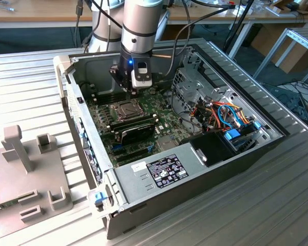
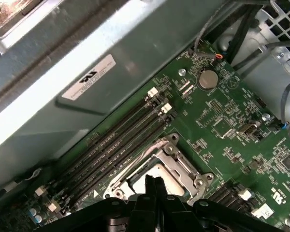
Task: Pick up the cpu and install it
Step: 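Install the first cpu locking lever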
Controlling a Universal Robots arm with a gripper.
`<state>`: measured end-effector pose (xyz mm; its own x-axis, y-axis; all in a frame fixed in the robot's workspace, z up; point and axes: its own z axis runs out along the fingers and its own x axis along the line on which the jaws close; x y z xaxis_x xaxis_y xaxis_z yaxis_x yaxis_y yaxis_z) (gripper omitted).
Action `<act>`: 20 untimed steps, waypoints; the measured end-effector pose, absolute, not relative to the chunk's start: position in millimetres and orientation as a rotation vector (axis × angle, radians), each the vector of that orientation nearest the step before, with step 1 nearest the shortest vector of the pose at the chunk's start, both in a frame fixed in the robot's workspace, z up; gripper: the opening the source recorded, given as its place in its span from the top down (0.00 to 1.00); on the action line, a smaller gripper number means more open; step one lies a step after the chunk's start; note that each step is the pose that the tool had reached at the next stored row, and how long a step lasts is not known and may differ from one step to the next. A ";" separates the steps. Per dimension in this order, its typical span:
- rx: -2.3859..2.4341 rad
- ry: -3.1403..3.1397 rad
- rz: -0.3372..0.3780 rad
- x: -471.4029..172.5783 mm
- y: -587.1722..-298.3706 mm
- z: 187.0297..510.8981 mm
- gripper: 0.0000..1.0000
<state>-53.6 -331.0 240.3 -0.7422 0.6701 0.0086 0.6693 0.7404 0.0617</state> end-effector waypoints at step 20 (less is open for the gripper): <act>1.119 2.914 0.100 -55.4 -346.7 248.7 0.89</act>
